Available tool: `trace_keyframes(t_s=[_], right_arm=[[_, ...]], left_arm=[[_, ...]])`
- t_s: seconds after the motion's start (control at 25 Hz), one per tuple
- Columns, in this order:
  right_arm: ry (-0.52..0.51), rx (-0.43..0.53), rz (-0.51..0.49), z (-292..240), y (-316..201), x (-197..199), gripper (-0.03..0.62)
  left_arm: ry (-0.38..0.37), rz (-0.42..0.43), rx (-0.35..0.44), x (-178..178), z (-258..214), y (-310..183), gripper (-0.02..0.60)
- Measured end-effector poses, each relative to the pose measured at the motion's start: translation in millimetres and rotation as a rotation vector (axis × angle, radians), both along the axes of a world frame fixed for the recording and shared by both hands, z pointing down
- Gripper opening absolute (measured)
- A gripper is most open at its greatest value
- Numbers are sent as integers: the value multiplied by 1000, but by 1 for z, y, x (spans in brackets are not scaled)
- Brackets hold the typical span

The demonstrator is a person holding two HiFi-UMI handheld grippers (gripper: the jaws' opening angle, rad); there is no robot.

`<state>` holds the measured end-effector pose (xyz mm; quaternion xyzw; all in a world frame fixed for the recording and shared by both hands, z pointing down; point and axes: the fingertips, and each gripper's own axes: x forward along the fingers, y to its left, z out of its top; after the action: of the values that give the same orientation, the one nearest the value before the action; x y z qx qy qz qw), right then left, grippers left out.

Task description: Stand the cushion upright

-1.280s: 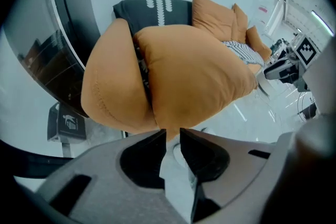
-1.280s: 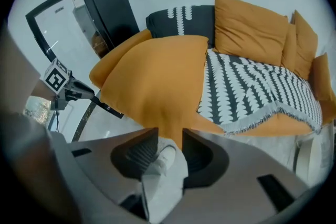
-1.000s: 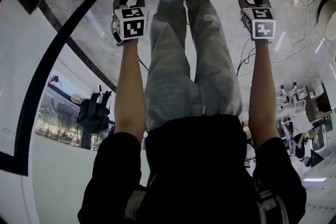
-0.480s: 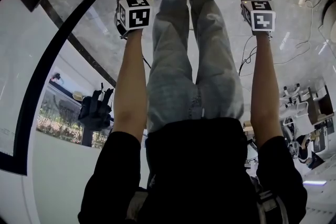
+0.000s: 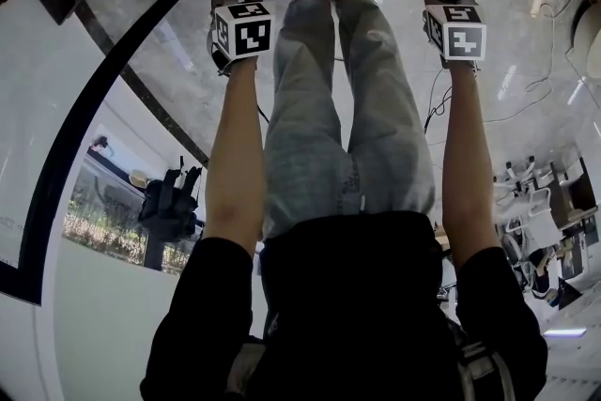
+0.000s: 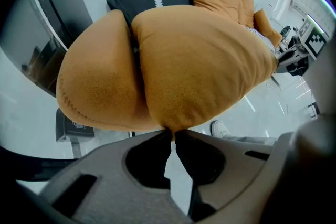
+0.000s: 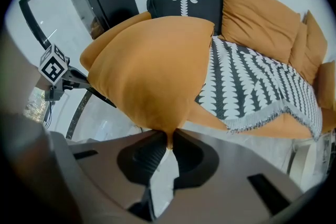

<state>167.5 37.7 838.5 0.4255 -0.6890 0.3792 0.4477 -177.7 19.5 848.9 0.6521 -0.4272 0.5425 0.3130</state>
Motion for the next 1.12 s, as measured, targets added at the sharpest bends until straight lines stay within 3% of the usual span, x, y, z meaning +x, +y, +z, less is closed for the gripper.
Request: trace_keyframes(t_s=[0.6, 1.12], right_arm=[[-60, 38, 63, -70, -17, 7, 32], [-129, 133, 83, -140, -61, 21, 31]], left_arm=[[44, -55, 78, 11, -83, -11, 28], [50, -99, 183, 30, -170, -54, 26]])
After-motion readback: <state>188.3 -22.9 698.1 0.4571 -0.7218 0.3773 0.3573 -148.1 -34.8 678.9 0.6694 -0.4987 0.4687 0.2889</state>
